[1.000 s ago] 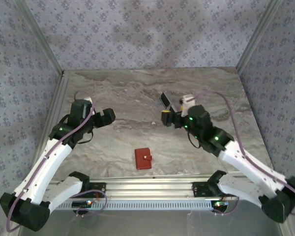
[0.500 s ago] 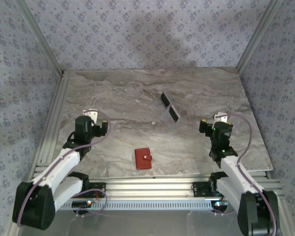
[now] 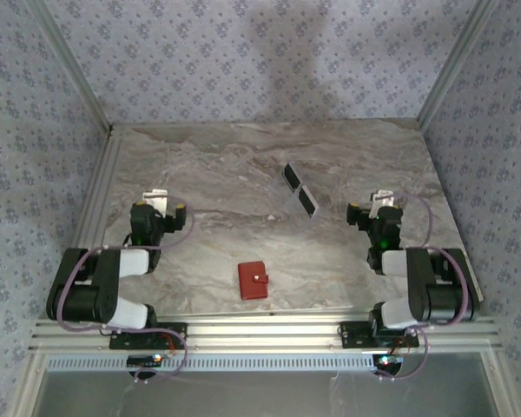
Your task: Put the credit cards into the card holder
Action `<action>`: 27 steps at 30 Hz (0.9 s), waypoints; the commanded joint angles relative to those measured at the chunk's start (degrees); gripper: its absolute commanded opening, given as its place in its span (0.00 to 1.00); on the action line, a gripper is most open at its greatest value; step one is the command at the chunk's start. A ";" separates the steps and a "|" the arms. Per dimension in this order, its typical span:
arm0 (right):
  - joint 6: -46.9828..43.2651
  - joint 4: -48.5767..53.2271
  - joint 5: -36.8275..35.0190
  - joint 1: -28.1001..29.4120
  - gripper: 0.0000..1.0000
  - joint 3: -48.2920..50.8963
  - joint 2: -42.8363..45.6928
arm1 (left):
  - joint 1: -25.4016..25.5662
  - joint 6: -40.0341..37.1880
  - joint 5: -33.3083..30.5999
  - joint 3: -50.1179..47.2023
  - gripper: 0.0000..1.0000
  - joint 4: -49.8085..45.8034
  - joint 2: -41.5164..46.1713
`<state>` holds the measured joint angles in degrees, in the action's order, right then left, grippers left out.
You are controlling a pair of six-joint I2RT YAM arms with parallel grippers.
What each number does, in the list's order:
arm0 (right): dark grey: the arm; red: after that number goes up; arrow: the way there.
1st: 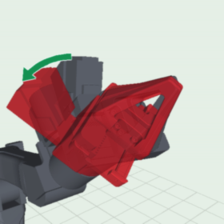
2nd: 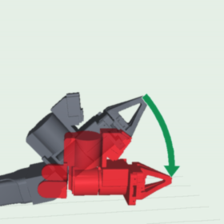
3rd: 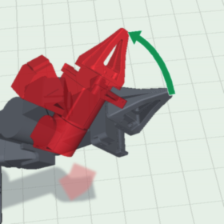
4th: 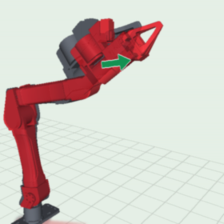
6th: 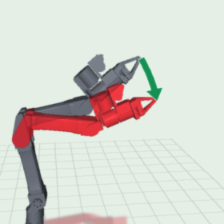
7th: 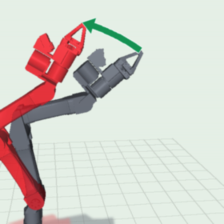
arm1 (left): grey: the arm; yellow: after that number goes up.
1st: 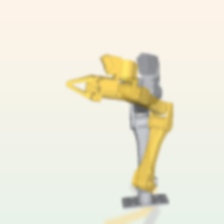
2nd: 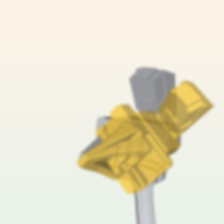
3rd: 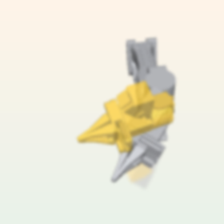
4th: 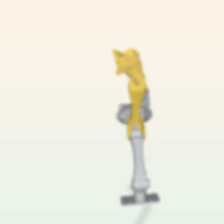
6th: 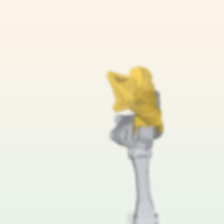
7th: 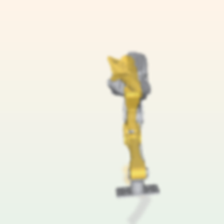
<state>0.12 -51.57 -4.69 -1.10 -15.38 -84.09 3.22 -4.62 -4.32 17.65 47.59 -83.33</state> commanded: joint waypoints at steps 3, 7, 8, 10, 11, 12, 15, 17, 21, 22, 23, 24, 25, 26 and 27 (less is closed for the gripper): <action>-1.30 -1.23 0.65 -0.13 1.00 -4.00 -3.39 | -2.33 3.20 2.87 0.36 0.99 8.58 -3.68; 0.76 1.06 -3.73 -0.39 1.00 -4.97 -3.17 | -3.70 4.47 4.29 3.36 0.99 3.51 -4.15; 0.62 2.59 -4.32 -0.12 1.00 -5.57 -2.81 | -3.79 4.41 4.44 3.96 0.99 2.88 -4.40; 0.31 1.95 -4.59 0.22 1.00 -5.61 -3.05 | -3.76 3.86 5.81 4.36 0.99 2.07 -4.38; 0.18 2.23 -4.67 0.26 1.00 -5.72 -3.15 | -3.83 3.47 6.84 4.45 0.99 1.52 -4.25; -0.03 1.81 -4.95 0.48 1.00 -5.73 -3.24 | -3.76 3.31 6.99 4.39 0.99 1.85 -4.29; -0.71 2.16 -5.66 1.25 1.00 -5.81 -3.18 | -3.89 3.37 7.22 4.41 0.99 1.75 -4.30; -0.65 2.54 -4.74 1.04 1.00 -6.04 -3.20 | -3.85 3.34 7.20 4.41 0.99 1.71 -4.31; -0.56 2.79 -4.36 0.76 1.00 -6.14 -3.18 | -3.85 3.36 7.22 4.50 0.99 1.55 -4.30; -0.56 2.79 -4.36 0.75 1.00 -6.08 -3.18 | -3.90 3.31 7.18 4.62 0.99 1.45 -4.30; -0.53 2.79 -4.36 0.76 1.00 -6.15 -3.18 | -3.85 3.43 7.15 4.60 0.99 1.36 -4.31; -0.61 2.79 -4.37 0.83 1.00 -6.13 -3.18 | -3.92 3.47 7.13 4.59 0.99 1.36 -4.30; -0.65 2.79 -4.44 0.84 1.00 -6.07 -3.18 | -3.84 3.39 7.07 4.63 0.99 1.36 -4.30; -0.65 2.79 -4.45 0.84 1.00 -6.11 -3.18 | -3.87 3.39 7.04 4.59 0.99 1.36 -4.30; -0.65 2.79 -4.45 0.84 1.00 -6.10 -3.18 | -3.89 3.39 6.98 4.61 0.99 1.36 -4.30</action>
<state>0.12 -49.01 -8.34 -0.30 -20.21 -87.33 -0.38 -1.63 1.96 21.32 49.12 -87.55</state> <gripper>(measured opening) 0.995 0.993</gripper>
